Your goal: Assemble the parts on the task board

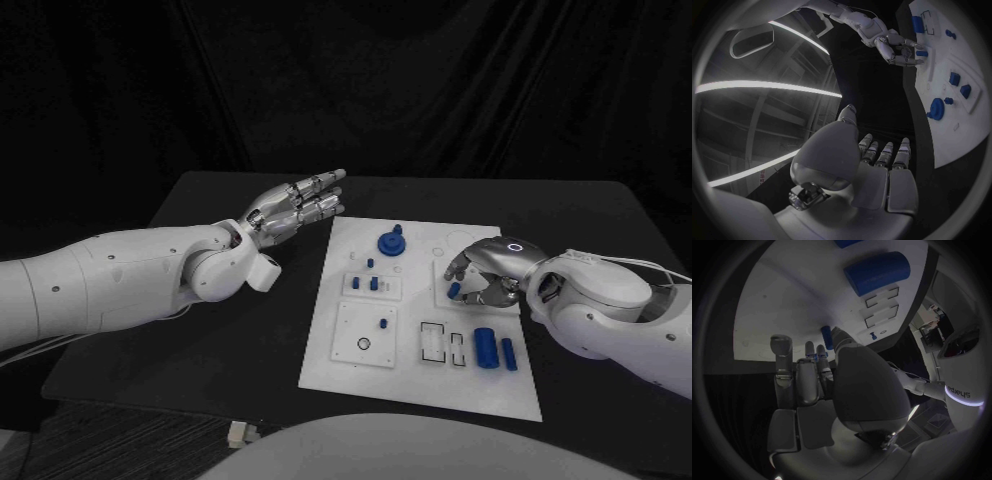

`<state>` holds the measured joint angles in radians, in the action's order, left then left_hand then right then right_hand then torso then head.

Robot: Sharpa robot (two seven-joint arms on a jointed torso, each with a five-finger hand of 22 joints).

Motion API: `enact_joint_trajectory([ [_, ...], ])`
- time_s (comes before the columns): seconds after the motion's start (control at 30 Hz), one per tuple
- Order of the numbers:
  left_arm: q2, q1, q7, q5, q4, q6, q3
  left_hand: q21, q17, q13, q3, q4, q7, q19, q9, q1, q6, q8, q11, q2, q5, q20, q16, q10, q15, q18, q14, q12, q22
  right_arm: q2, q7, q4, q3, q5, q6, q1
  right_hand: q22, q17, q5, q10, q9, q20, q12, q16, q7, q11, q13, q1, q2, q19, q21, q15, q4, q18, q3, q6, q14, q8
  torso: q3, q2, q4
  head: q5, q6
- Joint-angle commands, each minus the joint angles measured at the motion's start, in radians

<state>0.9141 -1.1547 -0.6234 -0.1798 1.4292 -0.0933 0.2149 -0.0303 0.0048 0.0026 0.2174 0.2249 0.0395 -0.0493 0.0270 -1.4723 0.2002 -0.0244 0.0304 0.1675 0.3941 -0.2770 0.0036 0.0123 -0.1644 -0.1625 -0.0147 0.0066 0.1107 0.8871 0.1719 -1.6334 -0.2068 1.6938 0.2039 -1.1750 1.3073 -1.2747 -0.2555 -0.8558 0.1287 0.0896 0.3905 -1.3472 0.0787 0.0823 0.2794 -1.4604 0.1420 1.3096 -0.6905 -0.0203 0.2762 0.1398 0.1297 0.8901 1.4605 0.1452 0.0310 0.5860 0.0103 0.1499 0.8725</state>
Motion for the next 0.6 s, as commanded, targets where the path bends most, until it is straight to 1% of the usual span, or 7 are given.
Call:
enact_joint_trajectory([
  [0.03,-0.001,0.002,-0.01,0.007,0.001,-0.009,-0.001,-0.005,0.001,0.001,-0.001,-0.008,0.007,-0.001,0.001,-0.011,0.002,-0.004,0.008,0.001,0.004,-0.004,0.004,-0.001,-0.006,-0.018,0.0,-0.003,0.001,-0.003,-0.015,0.004,0.0,0.002,-0.004,0.004,0.084,0.002,-0.024,-0.012,0.003,0.002,0.005,0.005,-0.002,-0.001,-0.004,-0.015,-0.001,0.001,0.0,0.003,-0.002,-0.003,0.01,0.008,-0.001,0.006,0.0001,0.0,-0.0004,0.001,0.0],
  [0.07,-0.001,0.002,-0.01,0.007,0.001,-0.009,-0.001,-0.005,0.001,0.001,-0.001,-0.008,0.007,-0.001,0.001,-0.011,0.002,-0.004,0.008,0.001,0.004,-0.004,0.004,-0.001,-0.006,-0.018,0.0,-0.003,0.001,-0.005,-0.017,0.005,0.0,0.002,-0.004,0.005,0.084,0.002,-0.033,-0.015,0.003,0.002,0.004,0.005,-0.002,-0.001,-0.005,-0.018,-0.001,0.001,0.001,0.003,-0.002,-0.003,0.012,0.009,-0.001,0.006,0.0,0.0,-0.0002,0.001,0.0],
  [0.1,-0.001,0.002,-0.01,0.007,0.001,-0.01,-0.001,-0.005,0.001,0.001,-0.001,-0.008,0.007,-0.001,0.001,-0.011,0.002,-0.004,0.008,0.001,0.004,-0.004,0.004,-0.001,-0.006,-0.018,0.0,-0.003,0.001,-0.006,-0.018,0.007,0.0,0.002,-0.004,0.005,0.084,0.003,-0.064,-0.022,0.006,0.002,0.004,0.005,-0.002,0.0,-0.009,-0.026,-0.001,0.0,0.002,0.003,-0.003,-0.003,0.019,0.014,-0.001,0.008,-0.0001,0.0,-0.0002,0.001,0.0],
  [0.2,0.0,0.002,-0.008,0.007,0.0,-0.011,-0.001,-0.005,0.001,0.001,-0.001,-0.01,0.007,-0.002,0.001,-0.013,0.003,-0.004,0.009,0.003,0.007,-0.005,0.005,0.0,-0.007,-0.018,0.0,-0.003,0.002,-0.01,-0.021,0.011,0.0,0.002,-0.006,0.006,0.085,0.003,-0.102,-0.042,0.012,0.001,0.007,0.004,0.001,-0.001,-0.016,-0.037,-0.001,0.001,-0.003,0.003,-0.004,-0.004,0.033,0.028,-0.001,0.014,-0.0001,0.0,-0.0001,0.002,0.0],
  [0.27,-0.001,0.002,-0.008,0.007,0.0,-0.012,-0.001,-0.005,0.001,0.001,-0.001,-0.011,0.008,-0.002,0.001,-0.013,0.003,-0.004,0.009,0.003,0.007,-0.005,0.005,0.0,-0.007,-0.018,0.0,-0.003,0.001,-0.011,-0.023,0.013,0.0,0.002,-0.009,0.006,0.085,0.003,-0.112,-0.056,0.016,0.001,0.009,0.004,0.001,-0.002,-0.019,-0.042,0.001,0.002,-0.007,0.004,-0.004,-0.004,0.04,0.035,0.0,0.017,0.0,0.0,-0.0001,0.002,0.0],
  [0.43,-0.002,0.003,-0.007,0.007,-0.001,-0.014,-0.001,-0.005,0.001,0.001,-0.002,-0.012,0.008,-0.002,0.001,-0.014,0.003,-0.004,0.01,0.003,0.008,-0.005,0.005,0.0,-0.008,-0.018,-0.001,-0.003,0.002,-0.016,-0.028,0.015,0.0,0.002,-0.014,0.007,0.086,0.003,-0.115,-0.081,0.021,0.001,0.013,0.004,0.003,-0.006,-0.022,-0.046,0.003,0.002,-0.009,0.003,-0.004,-0.004,0.049,0.041,0.0,0.019,-0.0001,0.0,0.0001,0.002,0.0],
  [0.6,-0.003,0.004,-0.006,0.007,-0.001,-0.015,-0.001,-0.005,0.001,0.001,-0.002,-0.013,0.008,-0.002,0.001,-0.015,0.002,-0.004,0.01,0.004,0.009,-0.005,0.005,0.0,-0.008,-0.018,-0.001,-0.003,0.002,-0.019,-0.036,0.014,0.0,0.002,-0.011,0.008,0.086,0.004,-0.116,-0.124,0.039,0.0,0.018,0.004,0.012,-0.015,-0.028,-0.059,0.007,0.003,-0.014,0.002,-0.01,-0.005,0.067,0.08,0.0,0.04,-0.0001,0.0,0.0002,0.002,0.0],
])
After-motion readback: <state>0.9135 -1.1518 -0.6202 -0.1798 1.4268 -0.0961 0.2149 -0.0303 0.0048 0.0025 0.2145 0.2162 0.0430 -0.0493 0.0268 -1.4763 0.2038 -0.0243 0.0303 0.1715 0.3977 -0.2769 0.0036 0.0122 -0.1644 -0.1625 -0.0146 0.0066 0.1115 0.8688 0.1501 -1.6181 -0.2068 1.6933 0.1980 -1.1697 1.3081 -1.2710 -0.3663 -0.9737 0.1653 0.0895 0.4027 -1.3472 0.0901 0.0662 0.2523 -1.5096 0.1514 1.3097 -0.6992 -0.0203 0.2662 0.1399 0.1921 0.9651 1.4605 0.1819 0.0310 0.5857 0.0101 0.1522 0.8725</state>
